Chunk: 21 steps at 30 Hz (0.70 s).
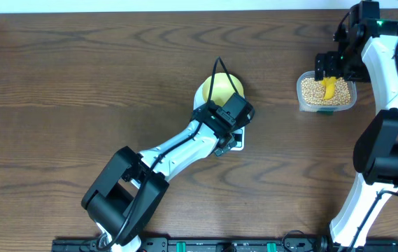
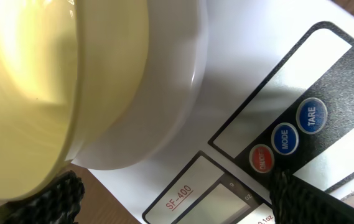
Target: Scoop item into bowl and weigh 50g on scale
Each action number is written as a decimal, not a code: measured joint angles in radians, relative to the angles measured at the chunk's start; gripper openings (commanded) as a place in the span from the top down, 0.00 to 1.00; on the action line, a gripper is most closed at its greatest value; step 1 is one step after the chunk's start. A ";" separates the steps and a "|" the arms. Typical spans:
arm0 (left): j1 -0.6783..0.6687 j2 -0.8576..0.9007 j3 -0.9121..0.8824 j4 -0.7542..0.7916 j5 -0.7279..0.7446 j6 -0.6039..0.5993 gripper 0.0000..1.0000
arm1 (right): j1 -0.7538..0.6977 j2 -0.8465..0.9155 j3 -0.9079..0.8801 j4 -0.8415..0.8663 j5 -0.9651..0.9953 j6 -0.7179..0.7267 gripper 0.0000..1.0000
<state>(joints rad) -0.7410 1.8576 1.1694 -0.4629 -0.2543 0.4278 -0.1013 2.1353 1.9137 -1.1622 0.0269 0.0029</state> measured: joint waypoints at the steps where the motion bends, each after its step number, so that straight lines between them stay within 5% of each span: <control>1: -0.002 0.002 0.000 0.000 -0.006 0.001 0.02 | 0.000 0.000 0.000 0.000 0.000 0.000 0.01; 21: -0.002 0.021 0.017 0.050 -0.039 0.085 0.02 | 0.000 0.000 0.000 0.000 0.000 0.000 0.01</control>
<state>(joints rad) -0.7429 1.8790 1.1862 -0.4129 -0.2935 0.5133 -0.1013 2.1353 1.9137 -1.1622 0.0269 0.0029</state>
